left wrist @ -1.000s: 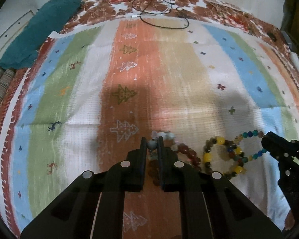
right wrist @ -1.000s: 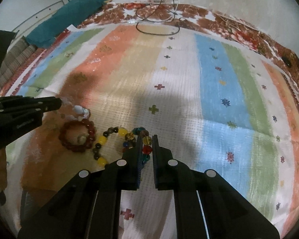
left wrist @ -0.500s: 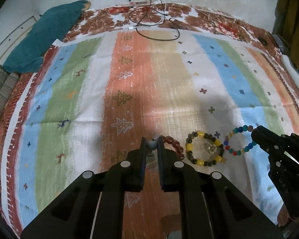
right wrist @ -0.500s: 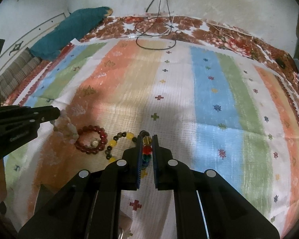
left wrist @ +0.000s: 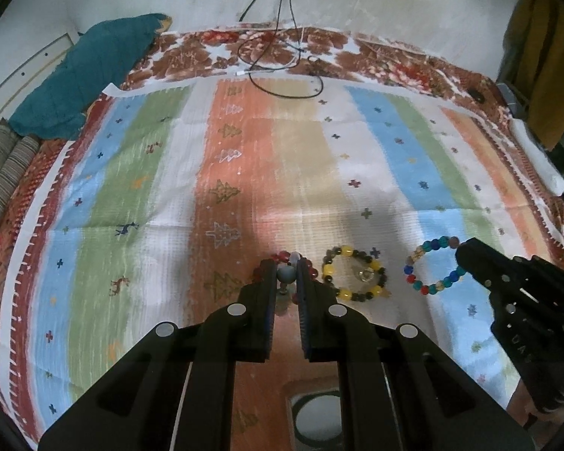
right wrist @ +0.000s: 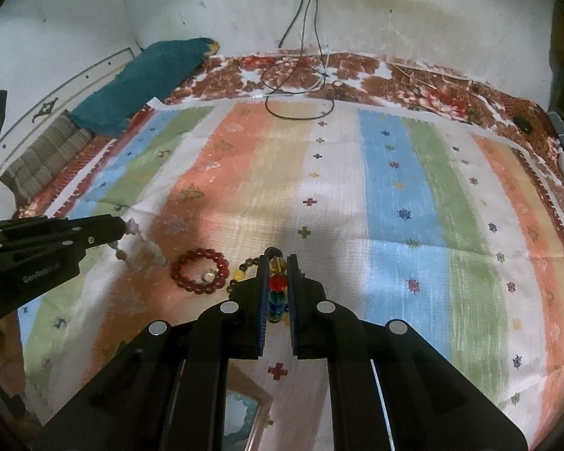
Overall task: Organize jewelry
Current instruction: 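Carry the white bracelet with the left tool while the right tool carries the multicolour bracelet to the tin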
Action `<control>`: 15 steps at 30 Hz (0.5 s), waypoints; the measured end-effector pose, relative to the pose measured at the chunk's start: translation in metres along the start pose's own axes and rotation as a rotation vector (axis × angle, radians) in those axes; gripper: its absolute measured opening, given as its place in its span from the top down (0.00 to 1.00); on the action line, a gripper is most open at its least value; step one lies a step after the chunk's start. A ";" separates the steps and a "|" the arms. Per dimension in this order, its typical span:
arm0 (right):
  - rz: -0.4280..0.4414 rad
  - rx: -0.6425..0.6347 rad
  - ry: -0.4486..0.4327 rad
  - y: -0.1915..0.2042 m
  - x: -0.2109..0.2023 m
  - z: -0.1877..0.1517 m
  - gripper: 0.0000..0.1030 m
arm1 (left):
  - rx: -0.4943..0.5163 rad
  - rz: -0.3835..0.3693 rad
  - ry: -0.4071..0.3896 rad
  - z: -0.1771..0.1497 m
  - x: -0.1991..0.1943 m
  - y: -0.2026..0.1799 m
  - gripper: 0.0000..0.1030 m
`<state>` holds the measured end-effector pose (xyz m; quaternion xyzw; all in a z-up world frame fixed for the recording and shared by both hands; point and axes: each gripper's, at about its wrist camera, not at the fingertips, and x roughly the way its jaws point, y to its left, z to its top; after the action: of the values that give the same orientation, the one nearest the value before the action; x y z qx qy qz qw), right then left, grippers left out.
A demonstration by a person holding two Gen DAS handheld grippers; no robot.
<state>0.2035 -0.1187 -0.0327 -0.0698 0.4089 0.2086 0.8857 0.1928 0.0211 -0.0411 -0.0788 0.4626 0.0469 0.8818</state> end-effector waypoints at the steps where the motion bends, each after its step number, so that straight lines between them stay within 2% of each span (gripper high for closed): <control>1: -0.002 -0.003 -0.002 0.001 -0.002 -0.001 0.90 | -0.001 -0.003 -0.004 -0.001 -0.003 0.000 0.90; 15: -0.018 -0.021 -0.017 0.008 -0.028 -0.018 0.90 | 0.025 -0.026 -0.067 -0.025 -0.046 -0.010 0.90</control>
<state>0.1715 -0.1258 -0.0230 -0.0812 0.3983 0.2055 0.8902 0.1482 0.0062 -0.0158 -0.0719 0.4321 0.0324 0.8984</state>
